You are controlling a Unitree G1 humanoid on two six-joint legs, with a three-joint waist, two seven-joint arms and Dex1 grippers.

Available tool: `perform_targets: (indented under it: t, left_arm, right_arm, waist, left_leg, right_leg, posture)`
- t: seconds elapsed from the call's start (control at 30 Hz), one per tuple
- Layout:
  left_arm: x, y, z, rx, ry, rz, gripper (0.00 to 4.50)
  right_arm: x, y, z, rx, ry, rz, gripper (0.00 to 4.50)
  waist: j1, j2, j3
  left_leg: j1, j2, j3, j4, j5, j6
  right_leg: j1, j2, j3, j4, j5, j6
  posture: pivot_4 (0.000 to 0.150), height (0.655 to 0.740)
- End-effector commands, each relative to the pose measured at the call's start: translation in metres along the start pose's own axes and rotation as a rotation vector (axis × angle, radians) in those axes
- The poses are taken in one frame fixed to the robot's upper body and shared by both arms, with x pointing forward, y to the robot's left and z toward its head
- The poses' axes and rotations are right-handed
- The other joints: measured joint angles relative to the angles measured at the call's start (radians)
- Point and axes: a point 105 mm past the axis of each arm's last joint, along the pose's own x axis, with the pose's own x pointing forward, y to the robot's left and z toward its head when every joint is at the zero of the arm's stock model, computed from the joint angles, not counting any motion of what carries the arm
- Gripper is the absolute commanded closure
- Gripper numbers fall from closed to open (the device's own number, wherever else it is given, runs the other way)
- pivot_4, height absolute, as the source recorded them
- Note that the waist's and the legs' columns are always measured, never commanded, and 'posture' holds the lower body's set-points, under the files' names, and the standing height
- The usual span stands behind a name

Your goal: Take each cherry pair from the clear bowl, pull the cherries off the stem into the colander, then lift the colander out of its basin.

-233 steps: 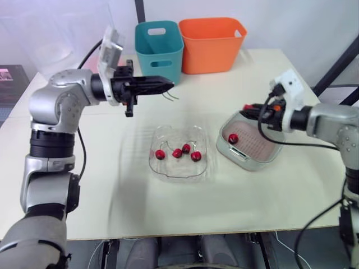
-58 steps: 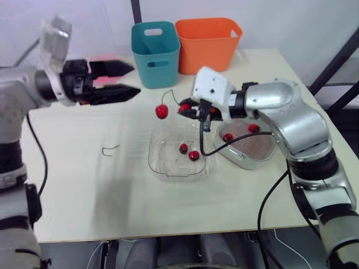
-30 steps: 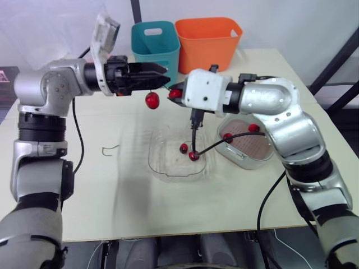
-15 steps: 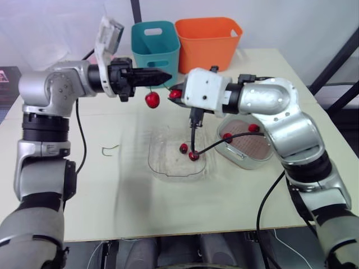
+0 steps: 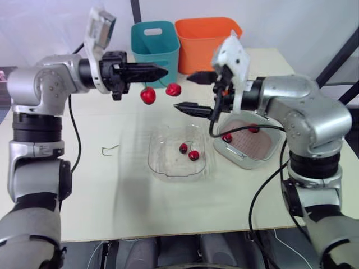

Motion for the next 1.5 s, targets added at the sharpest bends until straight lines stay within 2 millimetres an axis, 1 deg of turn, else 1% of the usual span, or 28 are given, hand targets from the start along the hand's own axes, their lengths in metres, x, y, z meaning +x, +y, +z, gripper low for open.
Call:
perform_targets:
  t: [0.03, 0.1, 0.23, 0.53, 0.73, 0.77, 0.83, 0.93, 1.0, 1.03, 1.17, 1.5]
  left_arm:
    - [-0.003, -0.010, 0.009, 0.075, 0.007, -0.022, 4.50]
    - [-0.002, -0.011, 0.006, 0.077, 0.015, -0.025, 4.50]
    - [-0.002, -0.012, 0.002, 0.075, 0.021, -0.025, 4.50]
    - [-0.001, -0.013, 0.002, 0.073, 0.018, -0.029, 4.50]
    - [0.000, -0.014, 0.002, 0.072, 0.018, -0.034, 4.50]
    - [0.000, -0.014, 0.002, 0.072, 0.018, -0.034, 4.50]
    - [0.000, -0.014, 0.002, 0.071, 0.019, -0.033, 4.50]
    - [-0.001, -0.014, 0.001, 0.071, 0.019, -0.029, 4.50]
    - [-0.001, -0.014, 0.001, 0.070, 0.019, -0.026, 4.50]
    - [-0.001, -0.014, 0.001, 0.070, 0.019, -0.026, 4.50]
    - [-0.002, -0.013, 0.001, 0.072, 0.019, -0.021, 4.50]
    - [-0.003, -0.010, 0.011, 0.087, -0.010, -0.009, 4.50]
  right_arm:
    - [-0.002, 0.008, 0.015, 0.136, -0.057, 0.067, 0.10]
    - [0.001, 0.011, 0.018, 0.167, -0.064, 0.088, 0.10]
    - [0.005, 0.014, 0.020, 0.175, -0.064, 0.092, 0.10]
    - [0.013, 0.020, 0.016, 0.189, -0.052, 0.124, 0.10]
    - [0.017, 0.019, 0.015, 0.189, -0.048, 0.122, 0.10]
    - [0.018, 0.019, 0.015, 0.188, -0.049, 0.121, 0.63]
    - [0.018, 0.019, 0.016, 0.188, -0.055, 0.120, 1.40]
    - [0.019, 0.018, 0.016, 0.188, -0.057, 0.116, 3.00]
    - [0.019, 0.018, 0.016, 0.189, -0.056, 0.114, 3.95]
    - [0.019, 0.017, 0.016, 0.189, -0.056, 0.113, 4.17]
    - [0.019, 0.017, 0.014, 0.190, -0.049, 0.111, 4.21]
    - [0.020, 0.029, -0.016, 0.224, 0.048, 0.145, 4.21]
  waist:
    - [0.000, 0.000, 0.000]
    - [0.000, 0.000, 0.000]
    - [0.001, 0.000, 0.000]
    - [-0.001, 0.000, 0.000]
    - [-0.001, 0.000, 0.000]
    - [-0.001, 0.000, 0.000]
    - [0.000, 0.000, 0.000]
    - [0.000, 0.000, 0.000]
    - [-0.001, 0.000, 0.000]
    - [-0.001, 0.000, 0.000]
    - [0.000, 0.000, 0.000]
    - [0.000, 0.000, 0.000]
  left_leg:
    - [0.000, 0.000, 0.000, 0.000, 0.000, 0.000]
    - [0.000, 0.000, 0.000, 0.000, 0.000, 0.000]
    - [0.000, 0.000, 0.000, 0.000, 0.000, 0.000]
    - [0.000, 0.000, 0.000, 0.000, 0.000, 0.000]
    - [0.000, 0.000, 0.000, 0.000, 0.000, 0.000]
    - [0.000, 0.000, 0.000, 0.000, 0.000, 0.000]
    - [0.000, 0.000, 0.000, 0.000, 0.000, 0.000]
    - [0.000, 0.000, 0.000, 0.000, 0.000, 0.000]
    - [0.000, 0.000, 0.000, 0.000, 0.000, 0.000]
    - [0.000, 0.000, 0.000, 0.000, 0.000, 0.000]
    - [0.000, 0.000, 0.000, 0.000, 0.000, 0.000]
    - [0.000, 0.000, 0.000, 0.000, 0.000, 0.000]
  right_leg:
    - [0.000, 0.000, 0.000, 0.000, 0.000, 0.000]
    - [0.000, 0.000, 0.000, 0.001, 0.000, 0.000]
    - [-0.001, 0.000, 0.000, 0.001, 0.000, 0.000]
    - [-0.001, 0.000, 0.000, 0.001, 0.000, 0.000]
    - [-0.001, 0.000, 0.000, 0.002, 0.000, 0.000]
    - [-0.001, 0.000, 0.000, 0.002, 0.000, 0.000]
    - [-0.001, 0.000, 0.000, 0.001, 0.000, 0.000]
    - [-0.001, 0.000, 0.000, 0.001, 0.000, 0.000]
    - [-0.001, 0.000, 0.000, 0.001, 0.000, 0.000]
    - [-0.001, 0.000, 0.000, 0.001, 0.000, 0.000]
    - [-0.001, 0.000, 0.000, 0.001, 0.000, 0.000]
    - [-0.001, 0.000, 0.000, 0.001, 0.000, 0.000]
  posture:
    - [0.150, 0.7400]
    - [0.150, 0.7400]
    - [0.150, 0.7400]
    - [0.150, 0.7400]
    - [0.150, 0.7400]
    - [0.150, 0.7400]
    - [0.150, 0.7400]
    - [0.150, 0.7400]
    - [0.150, 0.7400]
    - [0.150, 0.7400]
    - [0.150, 0.7400]
    - [0.150, 0.7400]
